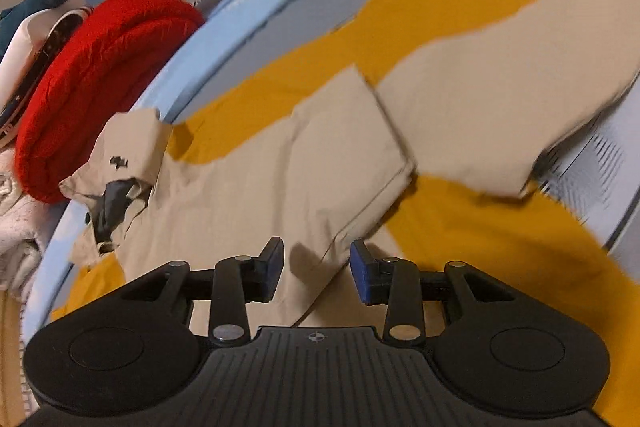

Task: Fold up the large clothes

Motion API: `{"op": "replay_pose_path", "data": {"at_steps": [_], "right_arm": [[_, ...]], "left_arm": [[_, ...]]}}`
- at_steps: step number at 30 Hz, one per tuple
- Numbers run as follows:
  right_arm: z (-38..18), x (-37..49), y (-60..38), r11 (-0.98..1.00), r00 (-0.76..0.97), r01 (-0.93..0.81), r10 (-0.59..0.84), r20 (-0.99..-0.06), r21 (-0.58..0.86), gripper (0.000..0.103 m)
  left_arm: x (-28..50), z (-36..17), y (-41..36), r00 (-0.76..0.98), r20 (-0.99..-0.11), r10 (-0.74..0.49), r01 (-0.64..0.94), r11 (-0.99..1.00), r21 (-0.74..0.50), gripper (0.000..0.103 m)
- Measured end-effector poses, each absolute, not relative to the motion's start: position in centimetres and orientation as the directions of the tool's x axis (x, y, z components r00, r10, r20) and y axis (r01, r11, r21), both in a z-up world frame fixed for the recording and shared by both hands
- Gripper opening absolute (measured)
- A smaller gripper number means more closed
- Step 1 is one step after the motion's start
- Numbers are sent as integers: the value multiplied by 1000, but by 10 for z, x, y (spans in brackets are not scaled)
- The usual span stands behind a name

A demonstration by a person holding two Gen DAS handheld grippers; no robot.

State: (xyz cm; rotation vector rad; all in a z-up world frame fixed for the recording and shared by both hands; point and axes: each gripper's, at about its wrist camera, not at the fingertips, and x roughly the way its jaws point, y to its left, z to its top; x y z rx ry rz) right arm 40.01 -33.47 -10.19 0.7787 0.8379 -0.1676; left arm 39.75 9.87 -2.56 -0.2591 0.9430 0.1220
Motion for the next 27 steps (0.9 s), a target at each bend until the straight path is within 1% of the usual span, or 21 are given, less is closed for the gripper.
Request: {"op": "replay_pose_path", "data": {"at_steps": [1,4,5,7,10,11,14,15,16,17,19,22,25,27], "right_arm": [[-104,399,-334,714,672,428,159,-723,555,38],[-101,397,-333,720,689,424,138,-712,550,4],[-96,395,-335,719,708,426,113,-697,549,2],[-84,388,-336,744,741,422,46,-670,518,1],[-77,389,-334,772,734,439,-13,-679,460,2],[-79,390,-336,774,721,450,-20,-693,446,6],[-81,388,-342,770,703,483,-56,-709,418,10],[-81,389,-344,770,706,476,-46,-707,425,14],[-84,396,-342,774,703,468,-34,-711,427,23],[-87,398,-343,780,688,463,-16,-726,422,28],[-91,398,-345,786,640,485,-18,-768,385,28],[-86,396,-343,808,643,466,-27,-766,362,28],[-69,394,-335,867,675,399,-59,-735,297,29],[-54,389,-328,906,713,347,-87,-695,243,32]], "left_arm": [[398,-26,99,583,-813,-9,-216,962,-166,47],[398,-26,99,582,-813,-9,-220,961,-168,47],[398,-26,99,582,-813,-10,-220,961,-169,47],[398,-26,99,582,-813,-13,-217,961,-171,47],[398,-27,97,581,-814,-14,-213,963,-168,47],[398,-26,97,581,-814,-13,-213,963,-167,47],[398,-26,97,582,-813,-10,-215,962,-165,47],[398,-26,97,582,-813,-10,-214,963,-164,47],[398,-26,97,581,-814,-10,-212,964,-163,47],[398,-26,96,581,-814,-10,-211,964,-162,47],[399,-24,95,583,-812,-10,-208,964,-162,47],[397,-19,91,592,-806,-9,-202,966,-158,47],[394,-16,84,596,-803,-10,-184,972,-149,47],[390,-13,79,600,-800,-10,-169,976,-139,48]]}}
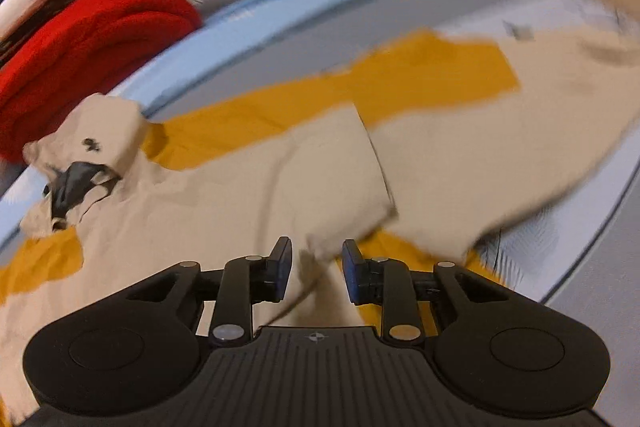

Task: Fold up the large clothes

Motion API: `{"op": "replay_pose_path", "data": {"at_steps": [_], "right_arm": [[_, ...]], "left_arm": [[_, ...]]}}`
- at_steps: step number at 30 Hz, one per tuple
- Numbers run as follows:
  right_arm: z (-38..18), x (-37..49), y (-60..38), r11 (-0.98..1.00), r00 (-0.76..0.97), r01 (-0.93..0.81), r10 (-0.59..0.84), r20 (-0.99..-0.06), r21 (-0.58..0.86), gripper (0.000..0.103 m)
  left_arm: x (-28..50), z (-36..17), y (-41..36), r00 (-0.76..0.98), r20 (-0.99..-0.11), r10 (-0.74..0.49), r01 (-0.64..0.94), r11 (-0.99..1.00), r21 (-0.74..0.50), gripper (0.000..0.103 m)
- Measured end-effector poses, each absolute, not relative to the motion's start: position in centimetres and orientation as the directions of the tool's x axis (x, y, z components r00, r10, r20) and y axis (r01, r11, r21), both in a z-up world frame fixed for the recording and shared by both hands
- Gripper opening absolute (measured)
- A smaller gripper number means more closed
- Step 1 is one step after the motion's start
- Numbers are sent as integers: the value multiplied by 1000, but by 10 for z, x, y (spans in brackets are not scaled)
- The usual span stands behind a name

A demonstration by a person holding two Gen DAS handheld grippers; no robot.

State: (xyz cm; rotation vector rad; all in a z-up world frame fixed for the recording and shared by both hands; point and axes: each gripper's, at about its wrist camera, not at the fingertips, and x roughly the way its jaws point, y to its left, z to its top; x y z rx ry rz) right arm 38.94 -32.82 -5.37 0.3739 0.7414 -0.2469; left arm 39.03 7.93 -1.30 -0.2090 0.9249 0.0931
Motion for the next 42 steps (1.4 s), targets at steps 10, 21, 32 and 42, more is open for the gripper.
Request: {"op": "replay_pose_path", "data": {"at_steps": [10,21,32,42], "right_arm": [[5,343,-332,981,860,194,-173,-481,-6,53],[-2,295,-441,954,822,292,-286,-493,-67,55],[-39,282,-584,874,723,484,-374,-580,40,46],[-96,300,-652,777,705,576,-315,-635,254,17]], "left_arm": [[364,-1,50,628,-778,-20,-76,993,-87,52],[351,-8,24,631,-775,-18,-10,999,-32,52],[359,-15,19,621,-784,-3,-9,1000,-12,52],[368,-26,12,604,-797,3,-7,1000,-2,52]]}}
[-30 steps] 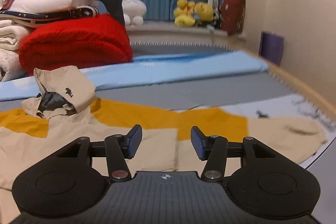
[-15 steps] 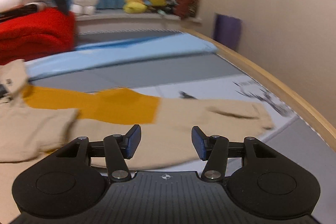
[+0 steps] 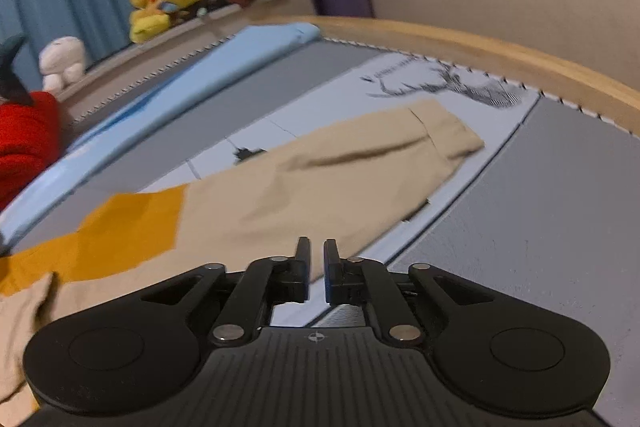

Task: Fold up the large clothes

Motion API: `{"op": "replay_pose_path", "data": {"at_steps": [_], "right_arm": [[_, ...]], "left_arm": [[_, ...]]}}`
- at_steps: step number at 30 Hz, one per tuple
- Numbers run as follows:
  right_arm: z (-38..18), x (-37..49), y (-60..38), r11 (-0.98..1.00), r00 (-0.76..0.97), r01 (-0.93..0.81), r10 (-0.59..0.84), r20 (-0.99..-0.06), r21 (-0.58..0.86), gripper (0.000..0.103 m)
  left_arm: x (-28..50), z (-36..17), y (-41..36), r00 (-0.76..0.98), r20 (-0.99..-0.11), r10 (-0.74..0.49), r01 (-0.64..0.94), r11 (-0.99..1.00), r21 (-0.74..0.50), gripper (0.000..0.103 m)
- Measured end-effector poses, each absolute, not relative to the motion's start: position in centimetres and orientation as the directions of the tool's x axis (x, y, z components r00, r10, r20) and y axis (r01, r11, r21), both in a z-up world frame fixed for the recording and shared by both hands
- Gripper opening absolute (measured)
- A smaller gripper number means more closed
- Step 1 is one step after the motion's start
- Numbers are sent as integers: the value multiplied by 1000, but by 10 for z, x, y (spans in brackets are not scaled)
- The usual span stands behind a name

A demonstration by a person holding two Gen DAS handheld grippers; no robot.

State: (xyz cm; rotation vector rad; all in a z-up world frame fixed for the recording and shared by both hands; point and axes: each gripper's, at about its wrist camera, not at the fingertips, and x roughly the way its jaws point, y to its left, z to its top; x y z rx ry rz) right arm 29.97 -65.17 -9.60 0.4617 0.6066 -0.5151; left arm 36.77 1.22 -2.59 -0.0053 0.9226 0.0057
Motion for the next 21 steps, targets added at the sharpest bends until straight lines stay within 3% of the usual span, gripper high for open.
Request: {"op": "replay_pose_path", "data": {"at_steps": [2,4,16,21], "right_arm": [[-108,304,-659,757,694,595,-314,-648,270,31],[-120,308,-670,726,678,621,-307,-668,297,34],[-149,331,-715,591,710,673,-347,-612,445,36],[-152,340,-709,604,706,684,-406,-580,409,31]], "left_arm": [[369,-28,12,600,-800,5,-8,1000,0,52],[370,-30,11,597,-802,7,-9,1000,2,52],[376,-40,14,578,-815,29,-26,1000,17,52],[381,-44,16,573,-819,43,-38,999,26,52]]}}
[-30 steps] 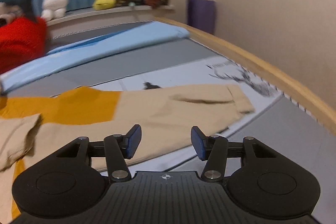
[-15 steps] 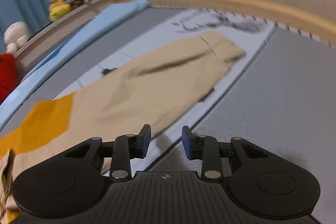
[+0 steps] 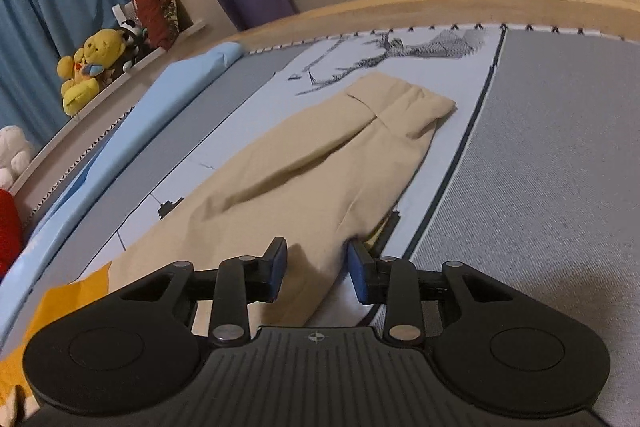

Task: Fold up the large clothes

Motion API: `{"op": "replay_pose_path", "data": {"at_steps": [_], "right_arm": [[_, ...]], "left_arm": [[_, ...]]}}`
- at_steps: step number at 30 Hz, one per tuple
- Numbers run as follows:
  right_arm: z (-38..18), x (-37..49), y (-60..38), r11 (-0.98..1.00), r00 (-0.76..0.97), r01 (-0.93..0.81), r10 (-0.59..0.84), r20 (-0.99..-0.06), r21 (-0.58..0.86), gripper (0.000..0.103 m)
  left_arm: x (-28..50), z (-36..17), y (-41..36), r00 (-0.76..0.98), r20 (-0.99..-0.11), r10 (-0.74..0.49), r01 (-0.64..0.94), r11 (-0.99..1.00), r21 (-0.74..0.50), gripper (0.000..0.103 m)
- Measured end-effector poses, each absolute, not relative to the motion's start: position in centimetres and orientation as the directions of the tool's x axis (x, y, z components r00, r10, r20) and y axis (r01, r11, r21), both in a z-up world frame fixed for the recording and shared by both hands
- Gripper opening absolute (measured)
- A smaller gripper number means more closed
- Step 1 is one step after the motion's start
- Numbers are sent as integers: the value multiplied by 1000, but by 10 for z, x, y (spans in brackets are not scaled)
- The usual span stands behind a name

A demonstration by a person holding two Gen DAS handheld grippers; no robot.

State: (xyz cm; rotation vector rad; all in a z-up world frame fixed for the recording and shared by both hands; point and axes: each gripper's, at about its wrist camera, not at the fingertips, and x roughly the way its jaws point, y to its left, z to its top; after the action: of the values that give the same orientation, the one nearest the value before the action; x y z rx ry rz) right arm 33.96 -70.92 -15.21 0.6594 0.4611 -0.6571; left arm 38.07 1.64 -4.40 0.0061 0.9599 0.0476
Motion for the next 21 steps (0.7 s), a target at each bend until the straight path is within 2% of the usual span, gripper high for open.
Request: {"op": "replay_pose_path", "data": {"at_steps": [1,2,7,11,13,16,18,21], "right_arm": [[-151,342,-708,610,700,688,-413,-582,395,16],[-149,344,-707,611,696,691,-419,-584,386,8],[-98,364,-673,673,716,677,-509,-477,297,2],[-21,387,-595,807,820,546,-461,-340,223,2],[19,392,-530,899,899,404,-355,-258,170,2],[60,381,-416,988,980,121,-104,-170,93,2],[70,371,-344,988,972,-128,142,-189,85,2],[64,357,-251,908,847,-403,417,-331,113,4]], "left_arm": [[382,-44,17,571,-820,46,-42,999,27,52],[383,-44,18,570,-820,45,-47,999,22,52],[380,-32,30,592,-806,30,-69,998,-13,52],[377,-21,50,605,-795,33,-106,994,-39,52],[374,-14,62,614,-788,32,-127,990,-59,52],[371,0,80,636,-771,31,-158,983,-91,52],[368,8,94,649,-760,33,-186,976,-116,52],[364,16,112,658,-753,33,-217,965,-147,52]]}}
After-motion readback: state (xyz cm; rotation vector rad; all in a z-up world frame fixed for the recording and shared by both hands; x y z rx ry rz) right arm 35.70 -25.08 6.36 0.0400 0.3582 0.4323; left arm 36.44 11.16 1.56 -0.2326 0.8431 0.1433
